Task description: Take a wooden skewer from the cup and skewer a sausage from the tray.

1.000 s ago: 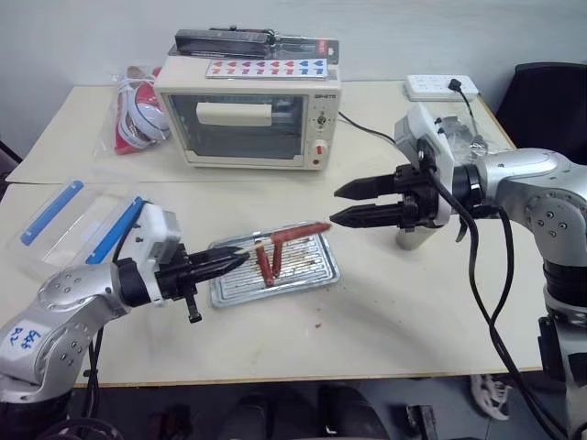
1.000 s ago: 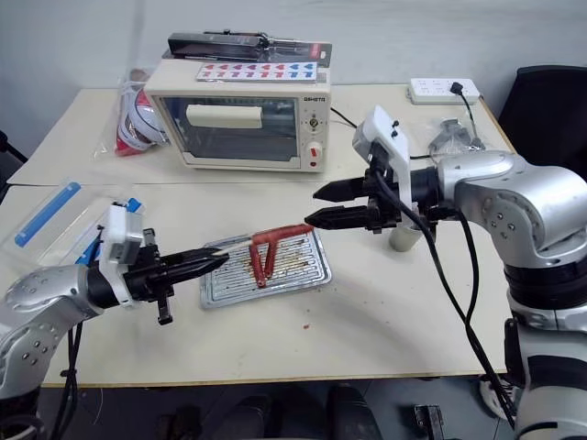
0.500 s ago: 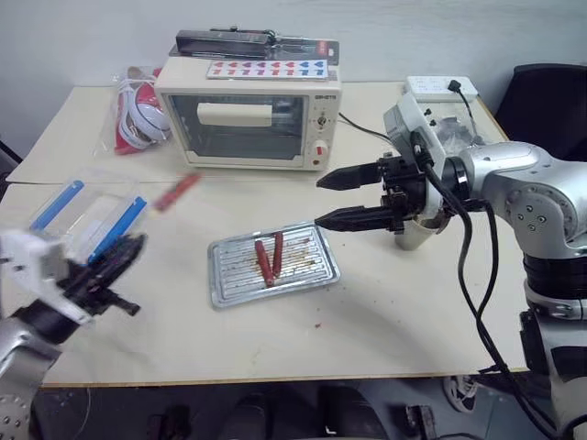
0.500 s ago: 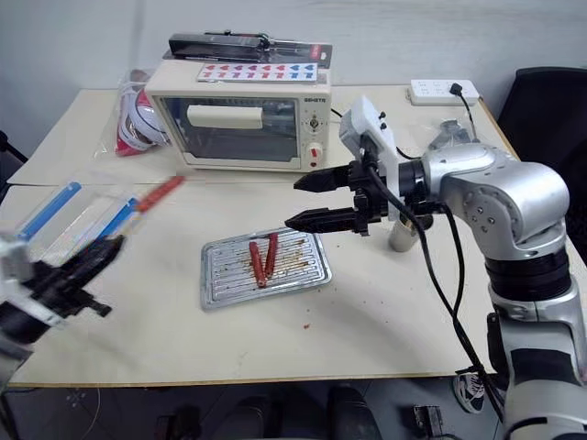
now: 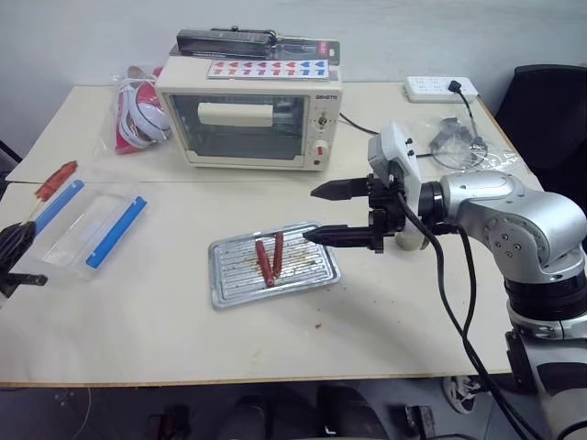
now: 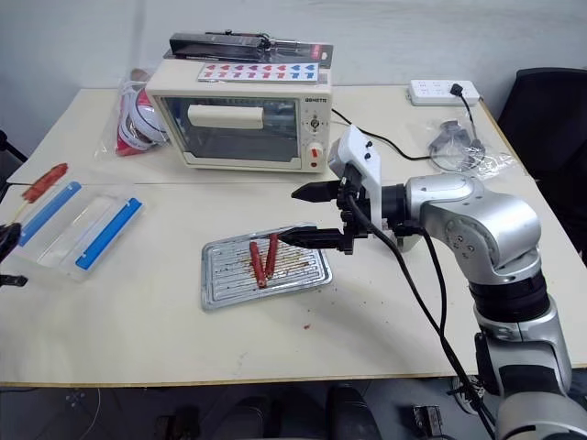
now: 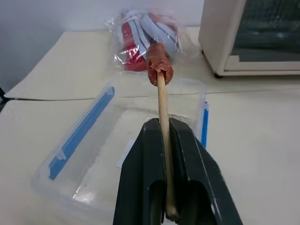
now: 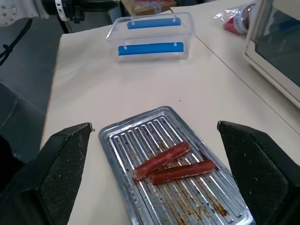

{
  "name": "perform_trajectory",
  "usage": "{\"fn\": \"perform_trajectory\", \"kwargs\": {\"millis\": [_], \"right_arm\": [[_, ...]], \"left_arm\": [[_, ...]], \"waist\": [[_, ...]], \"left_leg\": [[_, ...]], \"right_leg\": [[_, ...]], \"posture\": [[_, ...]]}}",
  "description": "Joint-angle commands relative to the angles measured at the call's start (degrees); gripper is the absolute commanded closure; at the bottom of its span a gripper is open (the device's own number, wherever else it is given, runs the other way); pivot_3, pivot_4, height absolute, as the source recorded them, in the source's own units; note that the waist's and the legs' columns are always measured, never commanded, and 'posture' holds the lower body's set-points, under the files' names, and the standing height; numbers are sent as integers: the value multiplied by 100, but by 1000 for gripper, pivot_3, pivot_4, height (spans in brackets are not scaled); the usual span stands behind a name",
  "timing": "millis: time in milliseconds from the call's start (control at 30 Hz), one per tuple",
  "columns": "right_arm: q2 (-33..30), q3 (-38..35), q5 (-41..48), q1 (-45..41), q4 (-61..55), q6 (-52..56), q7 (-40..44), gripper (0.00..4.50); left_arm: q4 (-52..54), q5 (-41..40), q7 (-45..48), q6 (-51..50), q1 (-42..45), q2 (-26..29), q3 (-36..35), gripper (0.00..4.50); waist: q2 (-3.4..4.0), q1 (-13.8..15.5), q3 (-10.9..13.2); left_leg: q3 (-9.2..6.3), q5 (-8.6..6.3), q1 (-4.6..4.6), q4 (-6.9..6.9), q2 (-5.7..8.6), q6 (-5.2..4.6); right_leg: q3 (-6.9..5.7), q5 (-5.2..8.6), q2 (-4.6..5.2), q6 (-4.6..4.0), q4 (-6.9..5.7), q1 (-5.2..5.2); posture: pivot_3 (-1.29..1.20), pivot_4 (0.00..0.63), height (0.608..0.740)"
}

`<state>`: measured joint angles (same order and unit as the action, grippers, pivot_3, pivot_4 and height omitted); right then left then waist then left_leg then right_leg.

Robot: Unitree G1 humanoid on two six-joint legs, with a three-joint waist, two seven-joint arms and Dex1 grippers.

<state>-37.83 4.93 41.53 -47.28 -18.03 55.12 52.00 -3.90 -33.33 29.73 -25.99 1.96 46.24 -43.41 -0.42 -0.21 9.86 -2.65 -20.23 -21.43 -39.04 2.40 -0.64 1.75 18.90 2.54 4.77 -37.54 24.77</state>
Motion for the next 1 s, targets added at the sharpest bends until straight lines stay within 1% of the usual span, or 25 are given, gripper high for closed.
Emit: {"fn": "perform_trajectory", "kwargs": {"millis": [33,267,300,400,500,600,667,767,833,900,1000], "right_arm": [[-74,-322,84,85,-322,16,-185,18],[-81,-434,143,230,-493,83,-422,18],[-91,-447,167,241,-508,107,-424,3],[-111,-485,234,250,-536,174,-420,0],[-137,-508,261,225,-516,195,-406,0],[-170,-537,319,222,-452,238,-380,0],[-196,-504,289,219,-412,204,-341,0],[-237,-440,253,207,-364,146,-271,0],[-239,-421,261,185,-310,137,-231,0],[-225,-399,270,160,-259,135,-184,0],[-188,-341,253,130,-207,116,-140,0]], "left_arm": [[-542,281,166,354,236,195,138,4500],[-1130,572,351,578,623,262,530,4500],[-1108,547,415,551,648,284,549,4227],[-928,508,480,431,615,367,490,3703],[-239,289,656,21,84,563,-71,3002],[602,42,904,-531,-696,666,-863,3002],[1185,-157,1046,-956,-1227,630,-1466,3002],[2059,-542,1207,-1536,-2013,360,-2323,3002],[2473,-754,1248,-1800,-2456,112,-2759,3002],[2690,-894,1252,-1930,-2774,-116,-3029,3002],[2845,-1026,1170,-2010,-3010,-333,-3192,3002]], "waist": [[-1,-30,0],[-2,-76,-1],[-2,-77,-1],[-2,-101,-1],[-4,-158,0],[-6,-191,1],[-5,-180,1],[-6,-141,2],[-4,-136,3],[-4,-129,4],[-4,-107,4]], "left_leg": [[3,-1,0,3,-1,0],[2,-2,-2,2,-1,0],[2,-2,-2,2,-1,0],[2,-2,-2,3,-2,0],[3,-3,-3,6,-3,0],[9,-6,-5,12,-6,0],[11,-8,-5,16,-6,-1],[11,-8,-5,14,-7,-2],[11,-9,1,13,-6,-4],[10,-10,8,12,-7,-5],[6,-10,15,12,-7,-5]], "right_leg": [[2,0,0,0,-10,1],[1,0,0,0,-11,2],[1,0,0,0,-12,1],[1,0,0,0,-13,2],[2,0,0,0,-13,4],[5,0,-1,0,-15,12],[6,0,-1,0,-14,16],[6,1,0,-1,-8,12],[6,1,3,-1,13,-1],[6,1,3,-2,15,-9],[2,2,3,-3,18,-17]], "posture": [[0,150,740],[0,150,740],[0,150,740],[0,150,740],[0,150,740],[0,150,740],[0,150,740],[0,150,740],[0,150,740],[0,150,740],[0,150,740]]}}
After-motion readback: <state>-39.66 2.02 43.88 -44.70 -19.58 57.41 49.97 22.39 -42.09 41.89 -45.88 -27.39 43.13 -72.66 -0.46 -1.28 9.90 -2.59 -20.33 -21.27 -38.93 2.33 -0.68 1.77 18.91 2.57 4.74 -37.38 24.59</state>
